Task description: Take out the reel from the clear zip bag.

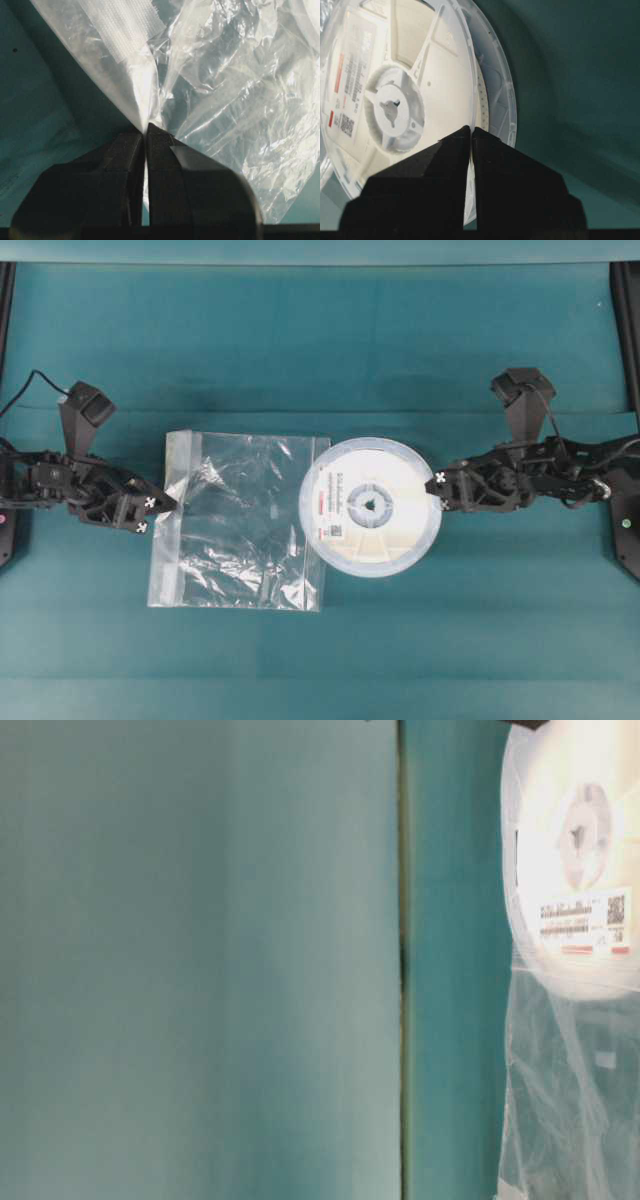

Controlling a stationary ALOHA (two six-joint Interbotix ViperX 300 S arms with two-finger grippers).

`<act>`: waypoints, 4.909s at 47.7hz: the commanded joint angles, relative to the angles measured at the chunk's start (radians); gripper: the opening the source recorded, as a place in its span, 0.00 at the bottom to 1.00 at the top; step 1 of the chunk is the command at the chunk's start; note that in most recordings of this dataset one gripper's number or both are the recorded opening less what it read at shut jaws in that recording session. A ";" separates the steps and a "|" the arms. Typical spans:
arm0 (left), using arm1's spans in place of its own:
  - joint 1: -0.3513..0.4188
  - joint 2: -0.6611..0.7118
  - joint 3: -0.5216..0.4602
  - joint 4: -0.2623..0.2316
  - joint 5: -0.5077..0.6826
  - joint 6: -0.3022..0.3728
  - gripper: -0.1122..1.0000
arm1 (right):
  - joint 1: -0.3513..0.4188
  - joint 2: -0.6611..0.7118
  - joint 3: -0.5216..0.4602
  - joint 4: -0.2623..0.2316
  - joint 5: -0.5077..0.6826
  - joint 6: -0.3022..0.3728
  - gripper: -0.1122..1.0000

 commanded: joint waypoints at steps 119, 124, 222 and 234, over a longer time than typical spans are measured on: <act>0.008 -0.002 -0.017 -0.005 -0.002 -0.011 0.10 | -0.015 -0.210 0.138 0.000 0.107 0.003 0.14; 0.008 -0.003 -0.017 -0.005 -0.002 -0.011 0.10 | -0.015 -0.209 0.137 0.000 0.109 0.003 0.28; -0.002 -0.578 -0.046 0.003 0.387 0.175 0.95 | -0.032 -0.571 0.054 -0.236 0.293 -0.117 0.95; -0.009 -0.776 -0.049 0.002 0.492 0.307 0.95 | -0.031 -0.609 0.031 -0.376 0.302 -0.126 0.95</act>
